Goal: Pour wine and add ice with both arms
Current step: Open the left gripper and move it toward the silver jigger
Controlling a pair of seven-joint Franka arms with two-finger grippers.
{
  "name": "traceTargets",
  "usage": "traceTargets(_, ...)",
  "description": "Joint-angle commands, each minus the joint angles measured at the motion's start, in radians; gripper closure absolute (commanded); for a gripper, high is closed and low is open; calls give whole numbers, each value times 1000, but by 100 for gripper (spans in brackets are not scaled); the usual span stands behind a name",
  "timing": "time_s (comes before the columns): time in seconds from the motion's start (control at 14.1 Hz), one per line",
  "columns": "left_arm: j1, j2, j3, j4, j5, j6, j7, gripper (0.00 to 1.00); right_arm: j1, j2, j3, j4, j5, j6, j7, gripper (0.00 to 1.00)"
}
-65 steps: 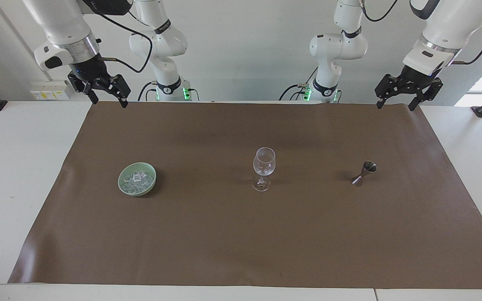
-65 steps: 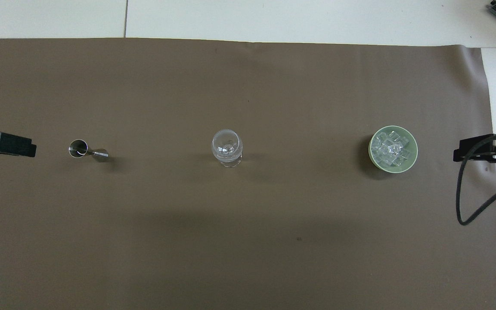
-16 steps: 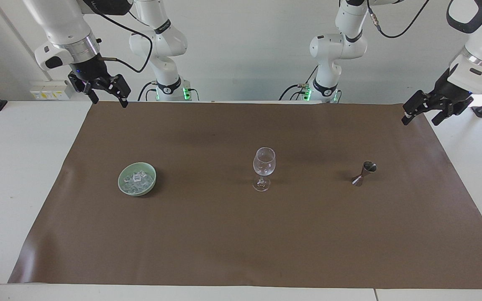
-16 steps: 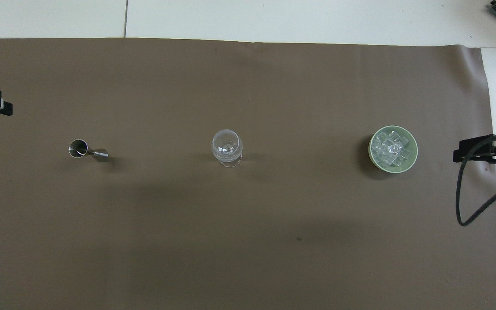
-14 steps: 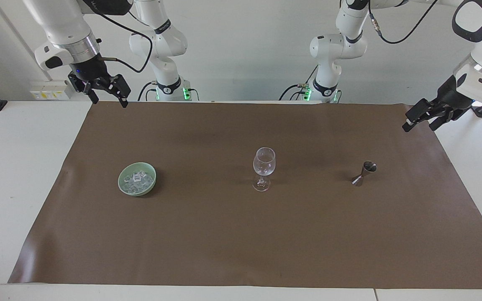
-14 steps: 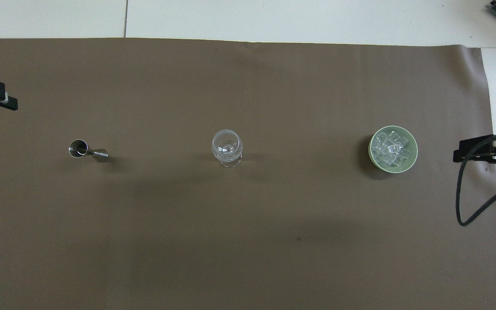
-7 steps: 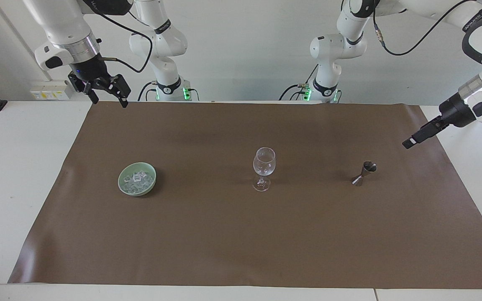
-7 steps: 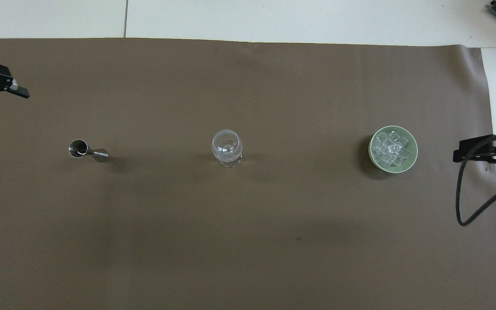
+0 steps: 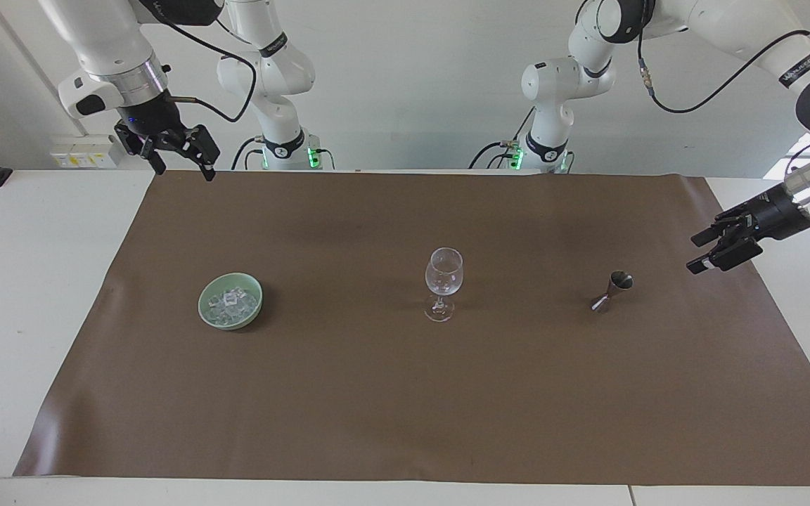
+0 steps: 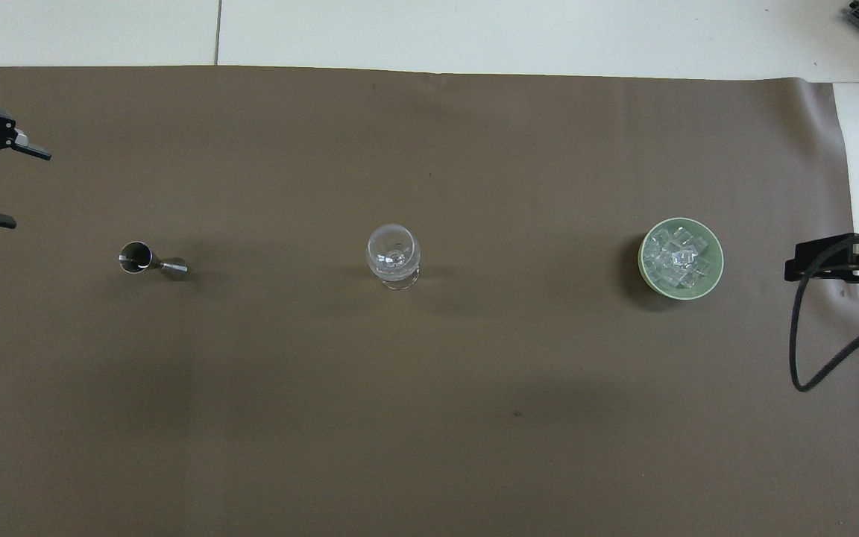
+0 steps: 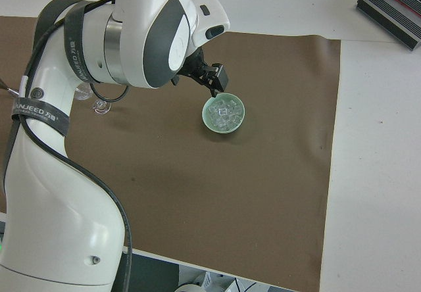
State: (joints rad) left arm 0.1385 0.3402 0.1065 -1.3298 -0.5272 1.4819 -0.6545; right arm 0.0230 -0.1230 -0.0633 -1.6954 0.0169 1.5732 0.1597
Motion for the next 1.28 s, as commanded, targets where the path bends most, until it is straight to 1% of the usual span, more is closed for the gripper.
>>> traceTargets(0.0,41,14,-2,-41,-69,1,-68,0,-6,-24,2,-26,11,7,-3,0)
traceTargets(0.14,52,34,-2,-46,-94,-8,-109,0,-6,-24,3,-26,11,7,-3,0)
traceTargets(0.21,74,46,-2,-51,-115,-17,-135,0,-8,-24,3,-26,11,7,-3,0)
traceTargets(0.28,87,52,-2,-71,-140,-28,-145,0,-8,-24,3,-26,11,7,-3,0)
traceTargets(0.36,95,52,-2,-101,-161,-31,-151,0,-8,-24,3,-26,11,7,-3,0)
traceTargets(0.5,128,52,-2,-170,-241,-28,-166,0,-6,-24,3,-26,11,7,-3,0)
traceTargets(0.64,144,52,-2,-222,-284,-17,-169,0,-8,-24,3,-26,11,7,-3,0)
traceTargets(0.78,171,54,-4,-293,-342,18,-166,0,-8,-24,3,-26,11,7,-3,0)
traceTargets(1.0,170,54,-4,-370,-390,53,-157,0,-6,-24,3,-26,11,7,-3,0)
traceTargets(1.21,162,48,-5,-451,-425,121,-140,0,-8,-24,2,-26,11,7,-3,0)
